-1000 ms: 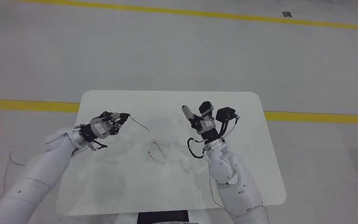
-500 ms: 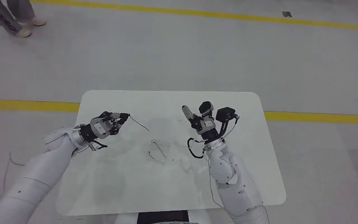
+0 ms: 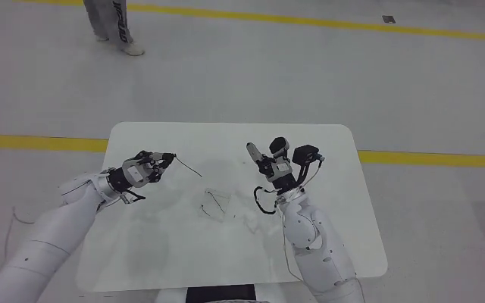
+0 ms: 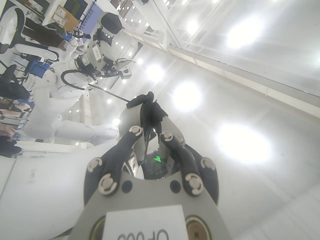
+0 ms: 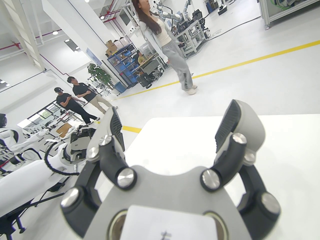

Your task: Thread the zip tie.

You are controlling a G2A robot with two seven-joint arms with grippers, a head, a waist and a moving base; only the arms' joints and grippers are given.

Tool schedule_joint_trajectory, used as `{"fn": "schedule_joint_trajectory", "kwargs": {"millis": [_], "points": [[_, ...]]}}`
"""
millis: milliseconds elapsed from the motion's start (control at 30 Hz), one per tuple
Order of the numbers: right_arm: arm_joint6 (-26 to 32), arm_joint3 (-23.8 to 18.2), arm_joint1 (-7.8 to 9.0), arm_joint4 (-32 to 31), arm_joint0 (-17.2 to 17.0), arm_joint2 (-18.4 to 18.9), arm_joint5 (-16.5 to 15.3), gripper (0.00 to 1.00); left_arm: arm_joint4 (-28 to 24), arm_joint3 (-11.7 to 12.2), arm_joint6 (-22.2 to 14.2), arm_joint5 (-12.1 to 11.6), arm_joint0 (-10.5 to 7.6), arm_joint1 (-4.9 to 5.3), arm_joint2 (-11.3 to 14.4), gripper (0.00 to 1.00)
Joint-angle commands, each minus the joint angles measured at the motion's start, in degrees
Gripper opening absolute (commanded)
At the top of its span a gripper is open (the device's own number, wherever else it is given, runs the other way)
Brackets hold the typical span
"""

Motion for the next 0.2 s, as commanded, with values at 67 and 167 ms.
{"fn": "schedule_joint_trajectory", "kwargs": {"millis": [67,167], "points": [[0.0,0.0,0.0,0.0,0.0,0.0,0.0,1.0,0.0,0.0,0.0,0.0,0.0,0.0,0.0,0.0],[0.0,0.0,0.0,0.0,0.0,0.0,0.0,1.0,0.0,0.0,0.0,0.0,0.0,0.0,0.0,0.0]]}}
